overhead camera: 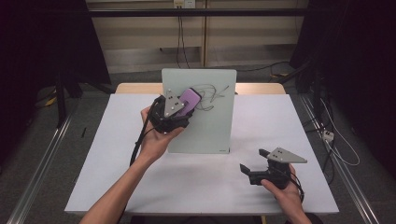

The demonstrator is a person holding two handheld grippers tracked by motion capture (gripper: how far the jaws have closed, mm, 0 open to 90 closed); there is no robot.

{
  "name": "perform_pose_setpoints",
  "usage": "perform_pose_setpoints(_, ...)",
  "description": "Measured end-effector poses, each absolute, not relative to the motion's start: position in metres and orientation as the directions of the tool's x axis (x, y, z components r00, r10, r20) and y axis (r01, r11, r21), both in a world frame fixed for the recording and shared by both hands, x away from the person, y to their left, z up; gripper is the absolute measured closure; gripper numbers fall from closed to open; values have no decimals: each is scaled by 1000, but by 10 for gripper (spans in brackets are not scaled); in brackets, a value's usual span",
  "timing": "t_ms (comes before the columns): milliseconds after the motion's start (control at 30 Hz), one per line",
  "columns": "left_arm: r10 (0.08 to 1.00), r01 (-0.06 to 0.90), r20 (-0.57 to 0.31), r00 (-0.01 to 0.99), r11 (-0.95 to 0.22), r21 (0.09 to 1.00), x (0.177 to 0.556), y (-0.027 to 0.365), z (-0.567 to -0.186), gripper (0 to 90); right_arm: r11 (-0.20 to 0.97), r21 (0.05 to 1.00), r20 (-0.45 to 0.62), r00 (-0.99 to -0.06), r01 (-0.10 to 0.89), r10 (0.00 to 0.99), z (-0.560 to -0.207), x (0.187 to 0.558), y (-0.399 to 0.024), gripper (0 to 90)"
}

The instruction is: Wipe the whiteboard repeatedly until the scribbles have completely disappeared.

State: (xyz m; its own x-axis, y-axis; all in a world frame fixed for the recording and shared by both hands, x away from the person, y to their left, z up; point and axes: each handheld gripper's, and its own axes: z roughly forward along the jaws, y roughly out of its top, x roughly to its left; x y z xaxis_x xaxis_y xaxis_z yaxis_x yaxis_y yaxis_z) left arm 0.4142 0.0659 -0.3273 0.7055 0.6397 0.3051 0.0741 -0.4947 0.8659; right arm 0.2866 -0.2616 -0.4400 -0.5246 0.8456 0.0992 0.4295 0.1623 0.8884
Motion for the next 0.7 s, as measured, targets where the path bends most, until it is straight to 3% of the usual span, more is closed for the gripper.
perform_pose_setpoints(100, 629, 101, 258, 733, -477, 873, 414, 64, -332, 413, 159, 888, 101, -522, 430, 847, -440, 287, -261, 50)
perform_pose_setpoints(333, 615, 110, 249, 748, -485, 867, 414, 64, -332, 413, 161, 889, 98, -523, 428, 847, -440, 286, -262, 50)
perform_pose_setpoints(700, 675, 99, 275, 685, -460, 882, 426, 89, -302, 414, 162, 889, 96, -521, 428, 848, -440, 286, -263, 50)
